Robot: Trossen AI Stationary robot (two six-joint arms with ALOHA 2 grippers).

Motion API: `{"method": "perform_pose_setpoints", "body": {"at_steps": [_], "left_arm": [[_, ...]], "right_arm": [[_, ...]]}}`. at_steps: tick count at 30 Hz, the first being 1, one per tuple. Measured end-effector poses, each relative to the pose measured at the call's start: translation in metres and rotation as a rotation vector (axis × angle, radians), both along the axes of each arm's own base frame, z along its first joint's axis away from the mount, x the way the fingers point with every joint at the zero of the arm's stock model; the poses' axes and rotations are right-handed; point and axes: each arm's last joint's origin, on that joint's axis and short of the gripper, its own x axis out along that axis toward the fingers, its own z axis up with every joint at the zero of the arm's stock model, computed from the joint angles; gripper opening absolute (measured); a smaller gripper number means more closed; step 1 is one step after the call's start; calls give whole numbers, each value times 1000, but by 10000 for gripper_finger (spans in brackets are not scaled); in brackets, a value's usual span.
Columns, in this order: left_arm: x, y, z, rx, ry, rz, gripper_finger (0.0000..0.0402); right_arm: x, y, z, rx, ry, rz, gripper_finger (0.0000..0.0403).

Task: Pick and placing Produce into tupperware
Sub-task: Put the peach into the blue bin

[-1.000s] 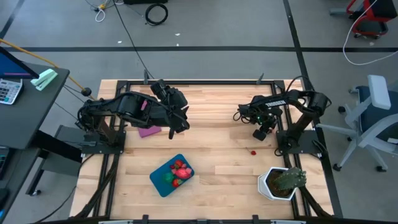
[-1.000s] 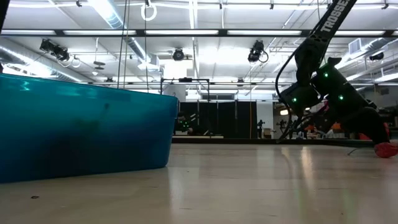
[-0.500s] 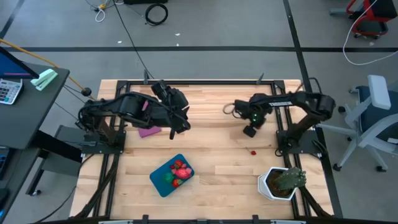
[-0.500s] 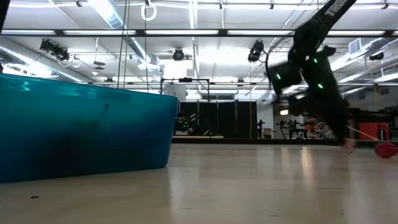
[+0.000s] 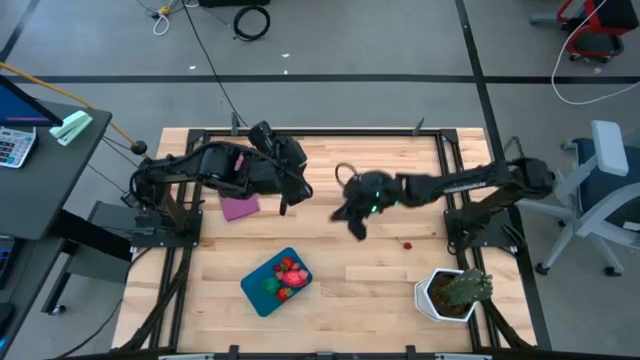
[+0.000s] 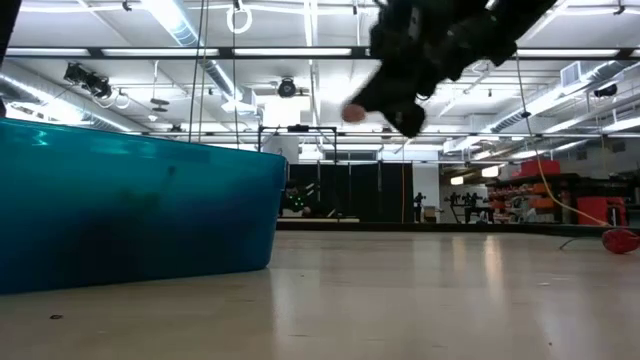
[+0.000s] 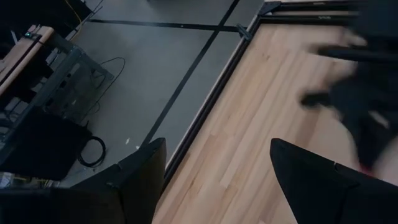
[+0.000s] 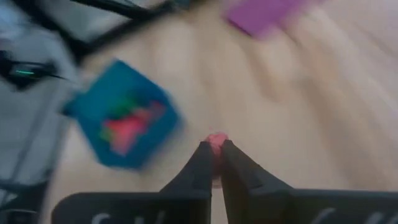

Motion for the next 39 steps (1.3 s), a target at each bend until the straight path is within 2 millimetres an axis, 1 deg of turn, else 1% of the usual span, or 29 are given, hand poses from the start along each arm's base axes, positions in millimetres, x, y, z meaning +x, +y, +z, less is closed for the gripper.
{"method": "perform_pose_setpoints", "body": {"at_steps": [2, 7, 11, 13, 15, 19, 23, 27, 30, 35, 39], "left_arm": [[1, 5, 1, -2, -14, 16, 291], [3, 13, 1, -3, -28, 44, 291], [5, 15, 0, -1, -19, 48, 291], [8, 14, -4, 6, 9, 40, 291], [9, 13, -8, 8, 53, 24, 291], [10, 9, -20, 14, 178, -1, 291], [16, 6, -29, 20, 237, -7, 291], [20, 4, -34, 35, 271, -24, 291], [24, 5, -36, 30, 264, -15, 291], [28, 8, -35, 21, 210, 0, 291], [30, 8, -34, 38, 209, -22, 291]], "right_arm": [[14, 18, -6, -2, -60, 60, 19], [53, 63, -26, -8, -18, 170, 21], [88, 99, -38, -48, -9, 275, 21], [102, 113, -42, -75, 6, 314, 24], [115, 121, -46, -124, 32, 313, 25], [132, 127, -47, -240, 77, 271, 23], [141, 126, -39, -252, 55, 245, 24], [143, 123, -38, -246, 61, 233, 27], [145, 121, -38, -244, 54, 227, 26], [142, 120, -53, -246, 129, 217, 29], [141, 120, -51, -294, 119, 229, 42]]}}
